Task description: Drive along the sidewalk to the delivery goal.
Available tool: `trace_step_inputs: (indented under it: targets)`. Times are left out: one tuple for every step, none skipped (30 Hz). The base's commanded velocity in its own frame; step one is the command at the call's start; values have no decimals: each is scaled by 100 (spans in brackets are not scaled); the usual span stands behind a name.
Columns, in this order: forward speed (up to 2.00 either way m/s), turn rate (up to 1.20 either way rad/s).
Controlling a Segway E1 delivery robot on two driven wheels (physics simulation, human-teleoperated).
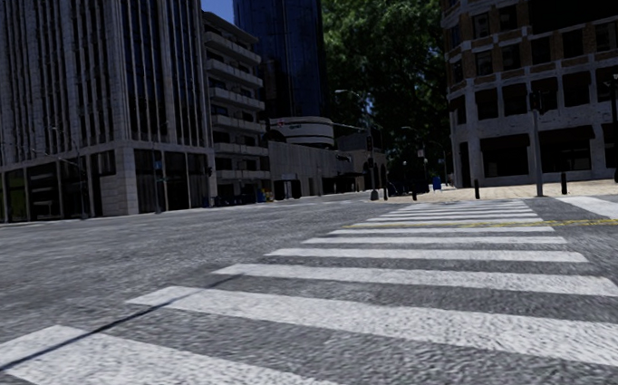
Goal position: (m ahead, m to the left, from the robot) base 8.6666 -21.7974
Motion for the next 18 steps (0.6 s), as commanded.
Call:
trace_step_inputs:
  targets:
    - [135, -62]
    - [135, -62]
    - [134, -62]
    - [134, -62]
    - [134, -62]
    - [134, -62]
    - [134, -62]
    - [134, -62]
    - [134, -62]
    - [134, -62]
    - [134, -62]
    - [134, -62]
    - [134, -62]
    - [134, -62]
    - [134, -62]
    - [134, -62]
    - [134, -62]
    - [134, -61]
